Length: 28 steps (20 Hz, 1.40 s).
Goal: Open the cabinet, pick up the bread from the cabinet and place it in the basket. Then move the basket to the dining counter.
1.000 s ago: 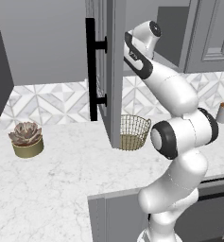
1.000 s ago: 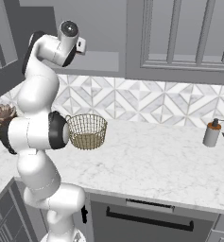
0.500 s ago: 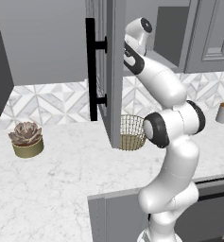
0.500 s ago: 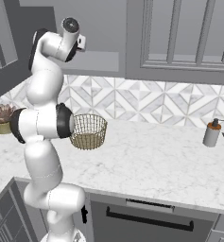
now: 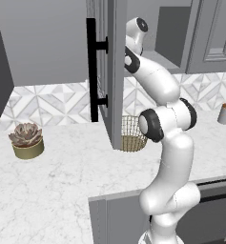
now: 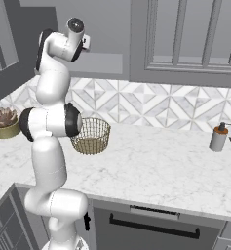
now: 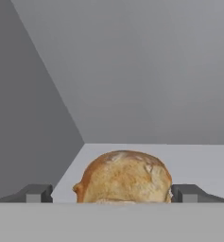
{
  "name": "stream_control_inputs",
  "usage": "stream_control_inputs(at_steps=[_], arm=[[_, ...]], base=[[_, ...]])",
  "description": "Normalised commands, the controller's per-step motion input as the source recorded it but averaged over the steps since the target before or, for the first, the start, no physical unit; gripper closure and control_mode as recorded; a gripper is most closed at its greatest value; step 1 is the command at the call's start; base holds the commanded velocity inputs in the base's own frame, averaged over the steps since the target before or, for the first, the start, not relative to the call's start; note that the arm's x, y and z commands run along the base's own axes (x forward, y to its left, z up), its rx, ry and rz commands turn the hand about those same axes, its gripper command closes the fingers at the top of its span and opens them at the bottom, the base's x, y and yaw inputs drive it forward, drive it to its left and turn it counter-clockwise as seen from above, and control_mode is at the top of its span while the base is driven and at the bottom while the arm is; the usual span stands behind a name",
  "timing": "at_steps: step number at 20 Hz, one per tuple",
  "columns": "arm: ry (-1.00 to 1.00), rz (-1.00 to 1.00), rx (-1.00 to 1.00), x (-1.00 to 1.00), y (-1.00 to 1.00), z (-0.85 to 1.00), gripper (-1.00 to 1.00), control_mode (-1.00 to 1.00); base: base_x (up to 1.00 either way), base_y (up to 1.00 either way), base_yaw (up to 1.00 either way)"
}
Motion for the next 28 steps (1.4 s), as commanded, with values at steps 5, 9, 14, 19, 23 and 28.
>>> stream_control_inputs(at_steps=[5,9,14,19,23,28], arm=[[0.0,0.0,0.0,0.0,0.03,-0.11,-1.0,-1.0],[-0.01,0.0,0.0,0.01,0.08,-0.3,-1.0,-1.0],[-0.03,0.0,0.0,0.08,0.07,-0.44,-1.0,-1.0],[-0.02,0.0,-0.02,0.1,0.03,-0.36,-1.0,-1.0],[-0.04,0.0,0.0,0.42,0.24,-0.13,1.0,-1.0],[0.0,0.0,-0.03,0.15,0.11,-0.12,1.0,-1.0]], base=[[0.0,0.0,0.0],[0.0,0.0,0.0],[0.0,0.0,0.0],[0.0,0.0,0.0],[0.0,0.0,0.0],[0.0,0.0,0.0]])
